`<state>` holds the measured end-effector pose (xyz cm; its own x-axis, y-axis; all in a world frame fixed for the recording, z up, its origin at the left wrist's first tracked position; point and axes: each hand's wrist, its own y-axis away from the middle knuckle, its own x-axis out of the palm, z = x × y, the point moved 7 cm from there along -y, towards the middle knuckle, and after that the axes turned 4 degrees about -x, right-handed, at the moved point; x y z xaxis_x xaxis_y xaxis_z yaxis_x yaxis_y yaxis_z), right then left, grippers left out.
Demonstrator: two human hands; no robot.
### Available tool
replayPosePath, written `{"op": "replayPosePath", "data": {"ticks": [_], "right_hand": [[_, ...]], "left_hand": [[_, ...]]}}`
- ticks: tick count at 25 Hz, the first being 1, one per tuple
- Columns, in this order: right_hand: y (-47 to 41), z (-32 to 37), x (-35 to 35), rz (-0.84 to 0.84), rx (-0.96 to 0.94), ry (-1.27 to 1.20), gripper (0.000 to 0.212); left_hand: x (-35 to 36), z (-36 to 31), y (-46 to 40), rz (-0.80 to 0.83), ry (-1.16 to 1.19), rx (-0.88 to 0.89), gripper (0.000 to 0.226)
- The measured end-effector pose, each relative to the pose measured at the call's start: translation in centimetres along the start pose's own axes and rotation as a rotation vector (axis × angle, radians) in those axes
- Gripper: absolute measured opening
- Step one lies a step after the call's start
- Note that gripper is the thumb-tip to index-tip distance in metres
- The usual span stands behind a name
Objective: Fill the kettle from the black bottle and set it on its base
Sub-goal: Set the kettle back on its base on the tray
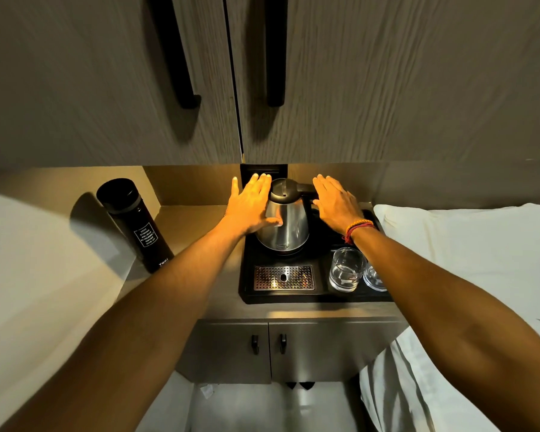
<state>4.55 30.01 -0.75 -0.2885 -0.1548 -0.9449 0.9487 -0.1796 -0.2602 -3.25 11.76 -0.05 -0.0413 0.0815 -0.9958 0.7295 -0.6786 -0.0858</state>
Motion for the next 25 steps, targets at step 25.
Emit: {"op": "replayPosePath", "data": {"ticks": [25], "right_hand": [[0.4, 2.0, -1.9, -0.084, 0.036, 0.301, 0.025]], "left_hand": [[0.1, -0.3, -0.4, 0.034, -0.027, -0.047, 0.105]]}}
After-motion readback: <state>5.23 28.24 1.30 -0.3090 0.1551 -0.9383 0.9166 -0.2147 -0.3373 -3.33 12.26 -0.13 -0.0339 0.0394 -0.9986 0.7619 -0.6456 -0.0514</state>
